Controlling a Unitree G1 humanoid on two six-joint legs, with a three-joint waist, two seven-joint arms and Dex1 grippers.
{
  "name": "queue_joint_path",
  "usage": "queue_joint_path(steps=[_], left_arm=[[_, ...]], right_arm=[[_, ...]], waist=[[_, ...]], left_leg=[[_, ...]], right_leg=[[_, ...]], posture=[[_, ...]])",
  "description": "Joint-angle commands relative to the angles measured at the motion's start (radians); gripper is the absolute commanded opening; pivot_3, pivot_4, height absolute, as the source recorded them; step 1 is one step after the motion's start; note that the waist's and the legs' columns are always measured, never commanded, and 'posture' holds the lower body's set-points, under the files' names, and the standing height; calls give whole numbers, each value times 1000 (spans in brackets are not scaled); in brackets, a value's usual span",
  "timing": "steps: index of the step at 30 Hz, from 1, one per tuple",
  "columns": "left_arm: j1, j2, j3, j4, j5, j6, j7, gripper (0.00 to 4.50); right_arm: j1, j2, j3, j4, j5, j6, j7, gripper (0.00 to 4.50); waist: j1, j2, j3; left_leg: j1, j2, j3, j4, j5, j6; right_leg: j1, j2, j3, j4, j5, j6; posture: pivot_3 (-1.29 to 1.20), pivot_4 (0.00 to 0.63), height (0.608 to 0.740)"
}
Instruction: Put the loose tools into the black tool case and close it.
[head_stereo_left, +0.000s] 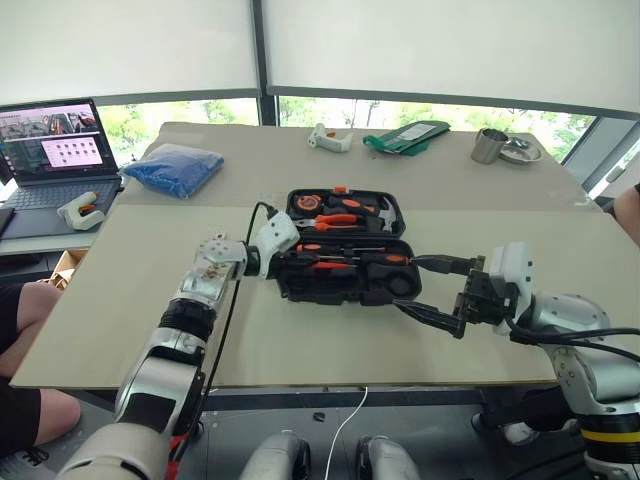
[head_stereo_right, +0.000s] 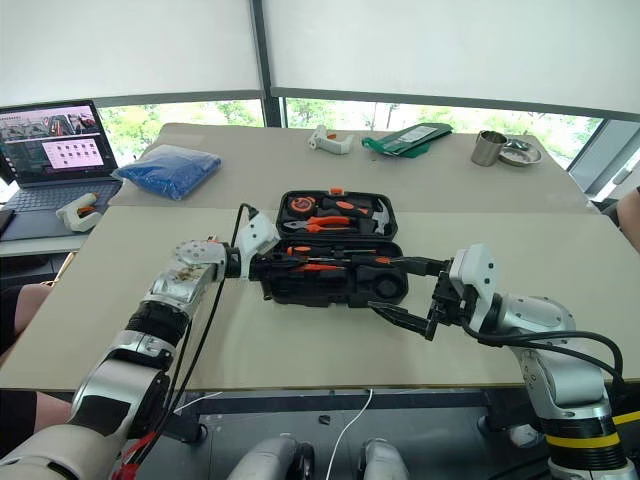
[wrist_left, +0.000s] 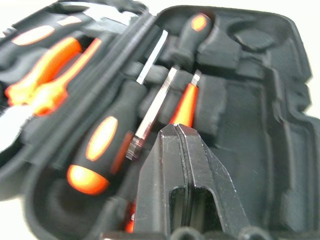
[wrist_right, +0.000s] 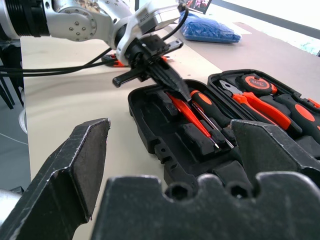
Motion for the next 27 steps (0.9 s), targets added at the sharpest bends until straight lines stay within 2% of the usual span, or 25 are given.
queue_joint_path(steps=[1, 11, 27], left_arm=[[-35, -17, -18, 31, 31, -2, 51, 10], [-55, -1, -93, 42, 75, 76, -33, 10], [-34, 9, -121, 52, 76, 207, -79, 10]], right_arm=[[-14, -1, -15, -19, 7, -4, -4, 4500], [-23, 0, -15, -22, 7, 5, -13, 4500], [-13, -1, -17, -24, 11, 10, -22, 4500]], waist=[[-1, 0, 0], [-2, 0, 0], [-4, 1, 0]], left_leg=[[0, 0, 0, 0, 0, 0], [0, 0, 0, 0, 0, 0], [0, 1, 0, 0, 0, 0]], right_leg=[[0, 0, 0, 0, 0, 0], [0, 0, 0, 0, 0, 0], [1, 0, 0, 0, 0, 0]], posture=[[0, 150, 740], [0, 150, 740], [0, 150, 740]])
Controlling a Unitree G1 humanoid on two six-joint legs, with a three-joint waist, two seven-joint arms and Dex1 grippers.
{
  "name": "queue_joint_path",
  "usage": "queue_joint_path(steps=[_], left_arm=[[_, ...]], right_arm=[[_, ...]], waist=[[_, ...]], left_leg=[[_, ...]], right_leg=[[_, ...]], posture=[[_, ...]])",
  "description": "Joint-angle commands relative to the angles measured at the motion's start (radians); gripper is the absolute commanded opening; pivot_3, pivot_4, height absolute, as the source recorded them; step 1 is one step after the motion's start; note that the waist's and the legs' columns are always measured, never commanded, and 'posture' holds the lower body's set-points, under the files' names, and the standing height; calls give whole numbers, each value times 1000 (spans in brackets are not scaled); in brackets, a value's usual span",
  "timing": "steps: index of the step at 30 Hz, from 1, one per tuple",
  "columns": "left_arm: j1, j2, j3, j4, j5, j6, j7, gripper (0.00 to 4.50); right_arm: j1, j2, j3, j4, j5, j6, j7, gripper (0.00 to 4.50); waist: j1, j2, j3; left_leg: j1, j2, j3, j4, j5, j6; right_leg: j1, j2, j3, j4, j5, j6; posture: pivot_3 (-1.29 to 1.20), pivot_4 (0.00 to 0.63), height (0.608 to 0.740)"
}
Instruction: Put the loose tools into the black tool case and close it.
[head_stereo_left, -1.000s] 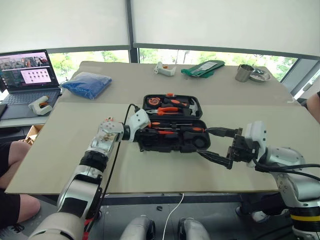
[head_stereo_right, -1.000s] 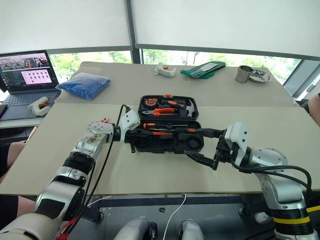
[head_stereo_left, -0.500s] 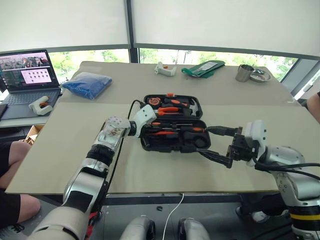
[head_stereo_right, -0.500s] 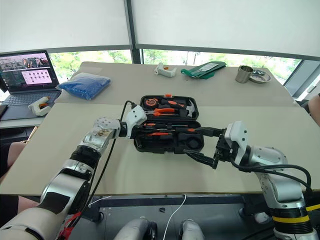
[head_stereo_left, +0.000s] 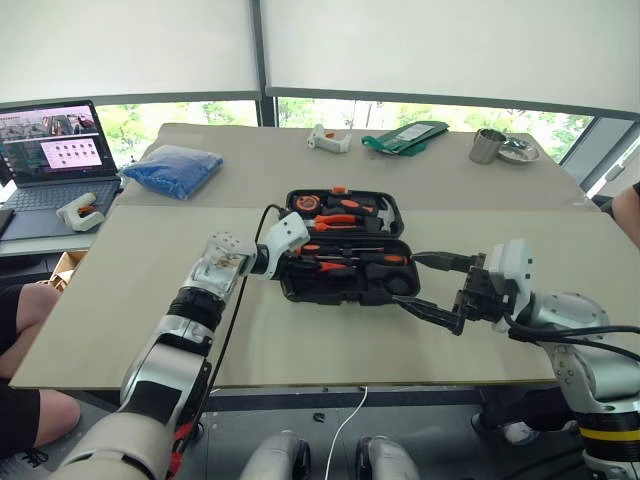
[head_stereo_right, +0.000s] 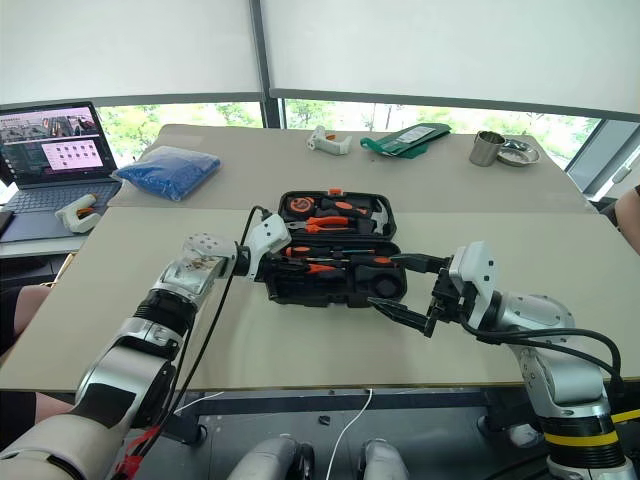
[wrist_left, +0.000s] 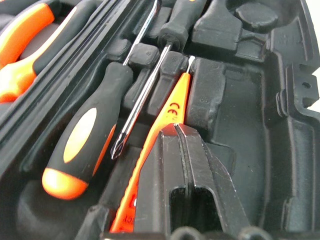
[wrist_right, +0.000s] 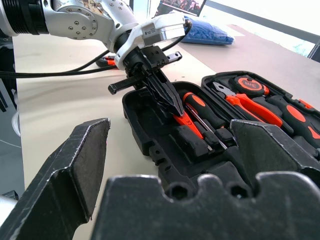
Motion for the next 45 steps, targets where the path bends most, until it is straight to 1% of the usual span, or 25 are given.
queue_joint_path(steps=[1, 4, 7, 10, 13, 14, 16, 18, 19, 20, 21, 22, 24, 27, 28, 29, 31, 33, 36, 38, 40, 42, 45], left_arm=[[10, 2, -28, 24, 22, 42, -6, 10], [-11, -3, 21, 17, -5, -10, 34, 10], [-15, 6, 71, -35, -58, -33, 18, 10], [1, 30, 95, -89, -89, -64, -16, 10], [63, 54, 199, -187, -189, -93, -13, 10], [88, 63, 224, -220, -218, -100, -19, 10], [180, 106, 269, -305, -254, -102, -29, 10], [319, 162, 319, -413, -279, -144, -38, 525], [414, 184, 377, -482, -315, -158, -33, 701], [481, 198, 417, -534, -344, -163, -26, 1163], [557, 216, 466, -587, -370, -159, -12, 1520], [656, 234, 541, -647, -393, -150, 17, 1907], [784, 257, 627, -729, -419, -129, 65, 2621], [1022, 267, 807, -800, -433, -109, 146, 3760], [1067, 267, 835, -814, -435, -107, 164, 4170], [1108, 263, 870, -822, -446, -94, 185, 4430], [1206, 260, 955, -826, -422, -11, 291, 4430], [1277, 261, 993, -840, -396, 44, 361, 4430], [1325, 261, 1000, -895, -441, 111, 383, 4430], [1335, 288, 970, -933, -447, 164, 379, 4430], [1282, 313, 950, -970, -481, 261, 414, 4430], [1194, 352, 909, -998, -507, 379, 467, 4430], [998, 372, 817, -1010, -533, 553, 578, 4430]], right_arm=[[-5, -4, -16, -22, 11, 3, 0, 4500], [-4, 2, -11, -17, 6, -5, 2, 4500], [3, 6, -10, -18, 5, -9, 6, 4500], [9, 7, -11, -14, 4, -14, 12, 4500], [7, 14, -26, -11, 7, -36, 13, 4500], [6, 20, -34, -8, 10, -43, 11, 4500], [14, 25, -57, -2, 16, -68, 21, 4500], [42, 30, -85, -3, 40, -86, 45, 4500], [58, 34, -95, -1, 36, -110, 53, 4500], [71, 36, -101, -3, 34, -126, 58, 4500], [80, 41, -106, 3, 17, -164, 61, 4500], [88, 48, -114, 10, 7, -205, 69, 4500], [97, 58, -122, 23, 0, -257, 85, 4500], [137, 95, -133, 24, 39, -313, 120, 4500], [147, 96, -131, 24, 41, -315, 126, 4500], [163, 89, -126, 18, 56, -299, 144, 4500], [191, 85, -126, 10, 99, -280, 182, 4500], [199, 90, -131, 6, 121, -274, 189, 4500], [210, 95, -115, -45, 148, -245, 172, 4500], [222, 97, -91, -76, 151, -232, 172, 4500], [203, 101, -84, -88, 152, -217, 155, 4500], [167, 102, -87, -91, 159, -196, 132, 4500], [127, 95, -86, -90, 166, -171, 119, 4500]], waist=[[0, 0, 0], [0, 0, 0], [0, 0, 0], [-1, 0, 0], [-2, 0, 0], [-3, 0, 0], [-5, 0, 0], [-13, 1, 0], [-17, 1, 0], [-25, 1, 0], [-26, 2, 0], [-27, 2, 1], [-28, 3, 1], [-26, 3, 1], [-25, 4, 2], [-21, 4, 2], [-10, 4, 2], [-7, 4, 2], [-1, 4, 2], [7, 4, 2], [12, 4, 2], [14, 4, 2], [18, 4, 1]], left_leg=[[0, 0, 0, 0, 0, 0], [0, 0, 0, 0, 0, 0], [0, 0, 0, 0, 0, 0], [0, 0, 0, 0, 0, 0], [-1, 0, 0, -1, 1, -2], [-1, 0, 0, -1, 3, -6], [-1, 0, 0, -2, 4, -7], [-1, 0, 0, -2, 4, -7], [0, 0, 0, -3, 4, -8], [0, 0, 0, -4, 4, -8], [0, 0, 0, -6, 4, -9], [0, 0, 0, -6, 4, -9], [0, 0, 0, -6, 4, -10], [2, 0, 0, -8, 3, -7], [5, 0, 0, -9, 0, -4], [6, 0, 0, -10, 0, -4], [6, 0, 0, -11, 1, -4], [7, 0, 1, -14, 1, -5], [10, 2, 4, -17, 1, -5], [10, 3, 5, -18, 1, -5], [10, 4, 6, -19, 1, -6], [9, 4, 6, -19, 2, -6], [10, 4, 7, -19, 3, -8]], right_leg=[[0, 0, 0, 0, 0, 0], [0, 0, 0, 0, 0, 0], [-1, 0, 0, 0, 0, 0], [-1, 0, 0, 0, 0, 0], [-2, 0, 1, 0, 0, 0], [-2, 0, 1, 0, 0, 0], [-2, 0, 1, 0, 0, 0], [-2, 0, 2, 0, 0, 0], [-2, 0, 2, 0, 0, -1], [-2, 0, 2, -1, 0, -1], [-2, 0, 3, -1, 0, -1], [-2, 0, 3, -1, 0, -1], [-3, 0, 3, -1, 0, -1], [-2, 1, 3, -1, -2, -1], [0, 1, 3, -1, -4, 0], [1, 1, 3, -1, -6, 3], [1, 1, 3, -1, -10, 0], [0, 1, 4, -1, -11, -2], [1, 2, 6, 0, -12, -3], [0, 1, 6, 0, -13, -3], [0, 2, 6, 1, -13, -4], [-1, 2, 6, 1, -13, -4], [-2, 5, 7, 1, -13, -3]], posture=[[0, 150, 740], [0, 150, 740], [0, 150, 740], [0, 150, 740], [0, 150, 740], [0, 150, 740], [0, 150, 740], [0, 150, 740], [0, 150, 740], [0, 150, 740], [0, 150, 740], [0, 150, 740], [0, 150, 740], [0, 150, 740], [0, 150, 740], [0, 150, 740], [0, 150, 740], [0, 150, 740], [0, 150, 740], [0, 150, 740], [0, 150, 740], [0, 150, 740], [0, 150, 740]])
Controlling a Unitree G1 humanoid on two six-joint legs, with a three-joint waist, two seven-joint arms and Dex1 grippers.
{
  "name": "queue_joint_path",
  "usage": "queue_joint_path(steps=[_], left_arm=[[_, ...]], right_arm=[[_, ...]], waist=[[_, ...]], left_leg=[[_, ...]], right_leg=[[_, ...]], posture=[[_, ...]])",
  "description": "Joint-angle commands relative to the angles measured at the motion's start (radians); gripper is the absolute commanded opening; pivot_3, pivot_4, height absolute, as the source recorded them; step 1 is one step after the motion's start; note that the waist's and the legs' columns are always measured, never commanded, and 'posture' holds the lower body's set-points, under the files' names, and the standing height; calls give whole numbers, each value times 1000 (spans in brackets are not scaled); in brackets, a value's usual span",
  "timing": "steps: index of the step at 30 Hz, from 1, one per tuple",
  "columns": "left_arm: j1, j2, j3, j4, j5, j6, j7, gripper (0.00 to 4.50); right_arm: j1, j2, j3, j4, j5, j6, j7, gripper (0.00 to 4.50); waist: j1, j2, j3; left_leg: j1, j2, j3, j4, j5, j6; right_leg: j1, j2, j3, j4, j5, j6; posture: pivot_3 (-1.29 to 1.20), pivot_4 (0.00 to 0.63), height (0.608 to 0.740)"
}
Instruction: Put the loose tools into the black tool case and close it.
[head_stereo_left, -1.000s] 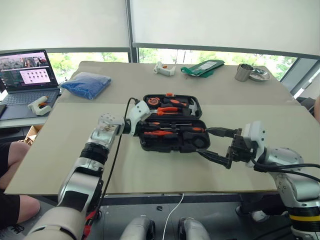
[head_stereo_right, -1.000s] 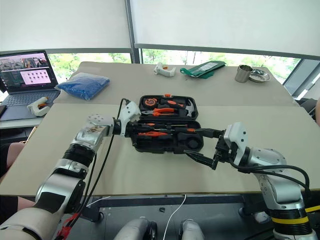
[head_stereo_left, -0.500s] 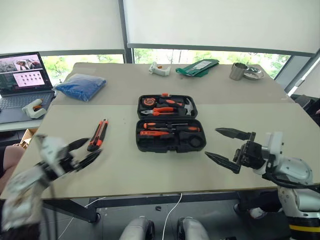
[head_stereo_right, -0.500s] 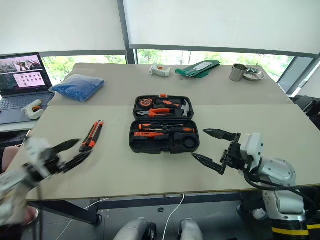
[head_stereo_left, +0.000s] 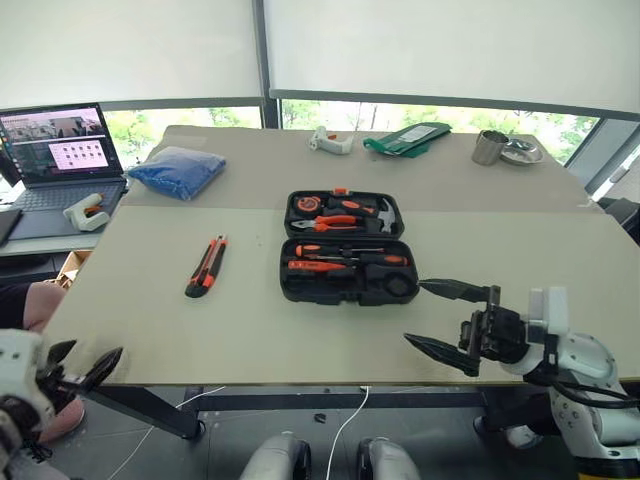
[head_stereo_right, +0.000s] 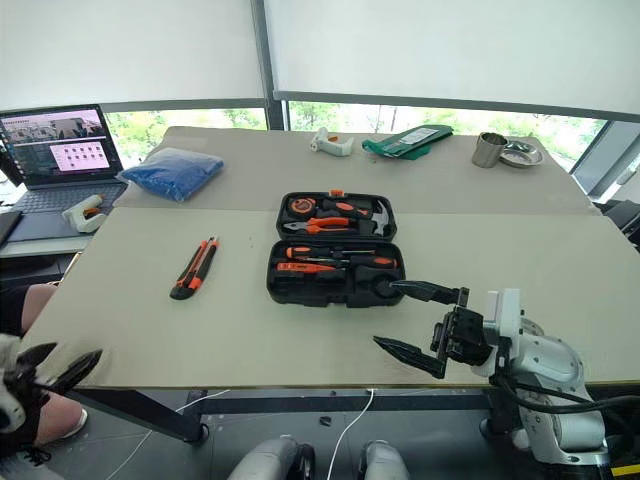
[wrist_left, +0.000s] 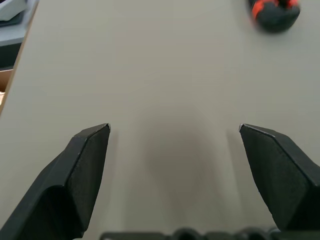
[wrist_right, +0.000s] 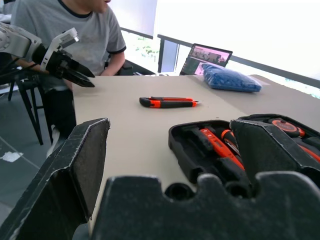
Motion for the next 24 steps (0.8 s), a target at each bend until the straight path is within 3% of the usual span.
queue_joint_path(steps=[1, 5, 7, 11, 15, 18, 24], left_arm=[[-197, 17, -96, -56, -49, 192, 131, 4430], [-430, -8, -258, 13, -12, 279, 210, 4430], [-541, -32, -344, 109, 44, 263, 251, 4430], [-652, -60, -474, 256, 146, 197, 281, 4430], [-739, -124, -514, 374, 174, 182, 298, 4430], [-748, -121, -556, 429, 205, 185, 276, 3706], [-701, -95, -527, 442, 223, 129, 253, 1589]], right_arm=[[-44, -10, -10, -32, 32, 24, -15, 4500], [-68, -13, -2, -20, 30, 39, -14, 4500], [-86, -11, 10, -9, 23, 42, -13, 4500], [-106, -3, 23, 7, 11, 35, -17, 4500], [-127, 2, 25, 28, 3, 29, -23, 4500], [-133, -3, 26, 28, 2, 30, -16, 4500], [-111, -29, 1, 6, 16, 50, -15, 4500]], waist=[[1, 0, 0], [0, -1, -1], [-5, -1, -1], [-18, -2, 0], [-20, -3, 0], [-19, -3, 0], [-19, -3, 0]], left_leg=[[0, 0, 0, 0, 1, -1], [5, 0, 2, -1, 5, -9], [6, -1, 4, -4, 7, -12], [6, -1, 6, -8, 8, -14], [5, 0, 8, -9, 8, -14], [5, 0, 8, -9, 8, -13], [6, 0, 8, -9, 7, -12]], right_leg=[[-1, 2, -1, 0, 0, 0], [1, 3, -2, 0, 4, 4], [1, 3, -1, -1, 9, -3], [2, 2, -1, -1, 9, -3], [0, 1, 0, -2, 8, -4], [0, -1, -1, -2, 8, -4], [0, -5, -1, -2, 9, -4]], posture=[[0, 150, 740], [0, 150, 740], [0, 150, 740], [0, 150, 740], [0, 150, 740], [0, 150, 740], [0, 150, 740]])
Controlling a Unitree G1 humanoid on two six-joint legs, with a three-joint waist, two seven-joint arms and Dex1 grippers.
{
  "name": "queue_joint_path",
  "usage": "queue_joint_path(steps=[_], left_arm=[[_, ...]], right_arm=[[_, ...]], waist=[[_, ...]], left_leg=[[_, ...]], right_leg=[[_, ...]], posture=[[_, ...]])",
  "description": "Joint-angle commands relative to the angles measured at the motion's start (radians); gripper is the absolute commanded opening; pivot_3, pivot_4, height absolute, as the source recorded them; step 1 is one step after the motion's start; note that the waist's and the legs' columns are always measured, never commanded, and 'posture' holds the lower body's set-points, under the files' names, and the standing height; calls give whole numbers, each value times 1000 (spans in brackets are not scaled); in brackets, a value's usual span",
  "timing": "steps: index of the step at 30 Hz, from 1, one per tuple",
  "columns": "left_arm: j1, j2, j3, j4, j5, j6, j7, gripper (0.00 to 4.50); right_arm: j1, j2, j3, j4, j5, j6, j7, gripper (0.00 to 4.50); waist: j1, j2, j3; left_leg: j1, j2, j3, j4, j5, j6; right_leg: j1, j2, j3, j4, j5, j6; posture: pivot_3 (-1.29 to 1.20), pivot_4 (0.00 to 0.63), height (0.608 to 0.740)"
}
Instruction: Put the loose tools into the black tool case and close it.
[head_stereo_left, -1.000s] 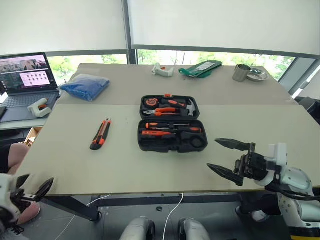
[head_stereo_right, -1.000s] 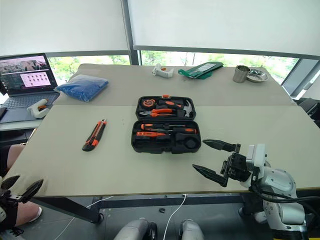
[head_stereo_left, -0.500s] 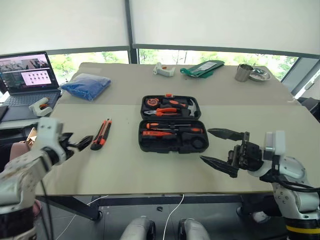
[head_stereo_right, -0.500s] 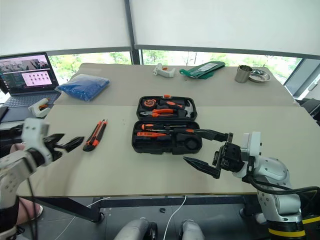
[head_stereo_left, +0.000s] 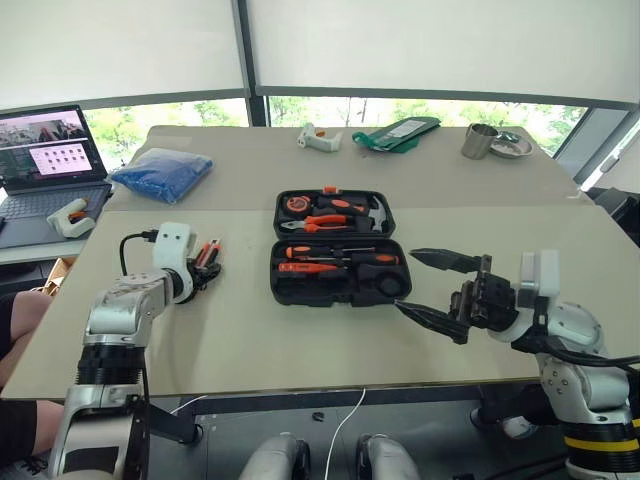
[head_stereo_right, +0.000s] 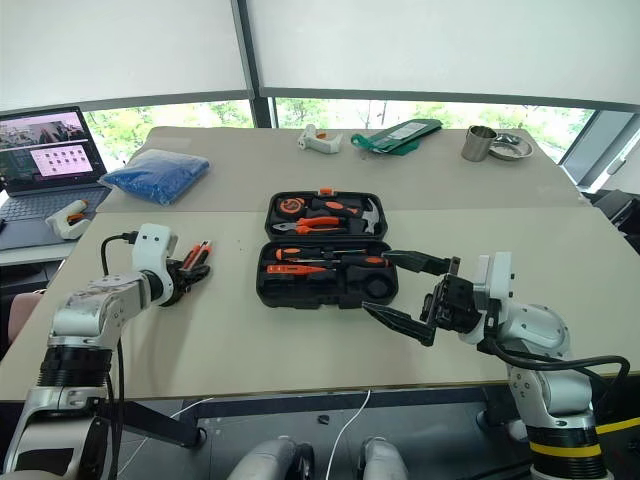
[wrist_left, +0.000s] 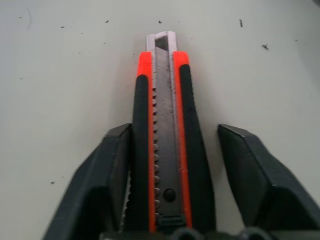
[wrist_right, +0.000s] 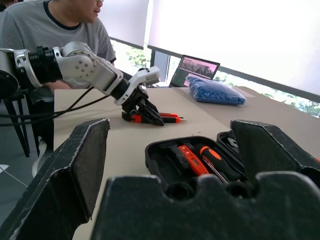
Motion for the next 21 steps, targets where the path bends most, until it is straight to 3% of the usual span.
queue_joint_path(steps=[1, 5, 8, 11, 16, 21], left_arm=[[36, 12, 21, 3, 6, -68, -42, 1591], [22, 9, 22, -55, -64, -264, -248, 1592], [-39, 54, -77, -105, -80, -407, -525, 1592], [-138, 75, -252, -131, -26, -444, -725, 1592], [-249, -16, -414, -108, 36, -495, -822, 1592], [-348, -118, -546, 107, 194, -650, -829, 1592]], right_arm=[[14, -24, -31, -37, 16, 10, 4, 4500], [28, -44, -50, -41, 18, 12, 2, 4500], [60, -82, -92, -49, 35, 36, 4, 4500], [148, -145, -132, -51, 18, 51, 35, 4500], [213, -181, -174, -39, -14, 30, 38, 4500], [254, -192, -213, -70, -20, 49, 13, 4500]], waist=[[0, 0, 0], [1, 0, 0], [11, 0, 0], [26, 0, 0], [22, 0, 0], [7, -1, 1]], left_leg=[[0, 0, 0, 0, 0, 0], [0, 0, 0, 0, 0, 0], [-2, 0, 0, 0, 0, 0], [-3, 0, 1, 1, 0, 1], [-3, 0, 4, 3, -3, 5], [-6, 2, 4, 6, -2, 5]], right_leg=[[0, 0, 0, 0, 0, 0], [0, -1, 0, 0, 0, -1], [-1, -1, -1, -1, 1, -1], [-1, -4, -3, -2, 0, -2], [3, -4, -2, -5, 1, 0], [1, -2, -3, -2, 0, -1]], posture=[[0, 150, 740], [0, 150, 740], [0, 150, 740], [0, 150, 740], [0, 150, 740], [0, 150, 740]])
